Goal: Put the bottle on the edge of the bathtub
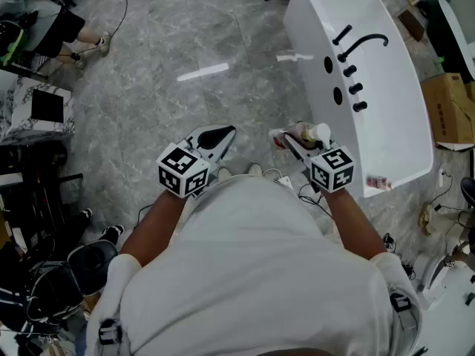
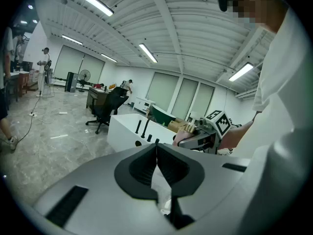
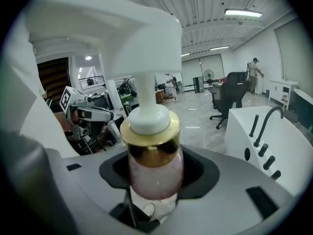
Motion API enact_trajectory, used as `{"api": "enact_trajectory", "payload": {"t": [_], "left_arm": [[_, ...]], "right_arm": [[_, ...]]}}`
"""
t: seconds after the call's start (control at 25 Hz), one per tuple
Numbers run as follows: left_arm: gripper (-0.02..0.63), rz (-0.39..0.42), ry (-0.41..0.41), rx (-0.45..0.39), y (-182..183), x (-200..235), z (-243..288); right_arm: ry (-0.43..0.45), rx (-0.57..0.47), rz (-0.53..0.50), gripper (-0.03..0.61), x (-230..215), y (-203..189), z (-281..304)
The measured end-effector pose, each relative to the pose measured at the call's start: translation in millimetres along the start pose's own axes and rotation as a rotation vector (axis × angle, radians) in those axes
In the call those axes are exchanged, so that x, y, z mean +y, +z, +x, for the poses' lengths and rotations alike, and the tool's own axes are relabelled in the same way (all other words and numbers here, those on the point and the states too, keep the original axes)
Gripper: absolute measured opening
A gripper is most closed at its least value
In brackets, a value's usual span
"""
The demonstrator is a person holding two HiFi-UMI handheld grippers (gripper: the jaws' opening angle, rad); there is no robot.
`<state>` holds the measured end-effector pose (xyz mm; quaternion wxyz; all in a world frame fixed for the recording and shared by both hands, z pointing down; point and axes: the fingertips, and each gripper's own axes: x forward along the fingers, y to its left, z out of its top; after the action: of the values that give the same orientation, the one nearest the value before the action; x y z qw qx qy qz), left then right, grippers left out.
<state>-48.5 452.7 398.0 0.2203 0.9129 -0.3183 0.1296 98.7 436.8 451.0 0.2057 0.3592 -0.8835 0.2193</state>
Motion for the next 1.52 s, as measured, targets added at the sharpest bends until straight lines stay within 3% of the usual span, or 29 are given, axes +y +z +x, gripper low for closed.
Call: {"api": "enact_trajectory", "payload": {"t": [0.44,0.72,0.92,1.12,1.32,1.52], "left_arm": [[0.018,0.014,0.027,-0.01,36.1,15.1,66.0],[0.018,0.006,-0.04,0.036,49.7,49.9,112.2],[0.018,0.036,-0.135,0.044,78.4,97.7,146.7],[0.018,0.081,-0.218,0.06,121.4,159.9,165.2],[0.018,0.123,-0.246,0.064,157.6,222.2,181.5],[0.018,0.084,-0.226,0.037,180.0,263.3,190.3]], "right_arm": [[-0.009,-0.007,-0.015,0.222,-84.6,19.8,16.5],[-0.035,0.013,0.029,0.224,-129.4,38.2,49.3],[-0.109,0.026,0.073,0.224,-165.9,62.9,88.3],[-0.201,0.024,0.096,0.222,-207.4,113.1,130.8],[-0.281,-0.007,0.1,0.223,-261.2,168.2,171.1],[-0.324,-0.024,0.128,0.224,-312.9,205.3,206.3]]}}
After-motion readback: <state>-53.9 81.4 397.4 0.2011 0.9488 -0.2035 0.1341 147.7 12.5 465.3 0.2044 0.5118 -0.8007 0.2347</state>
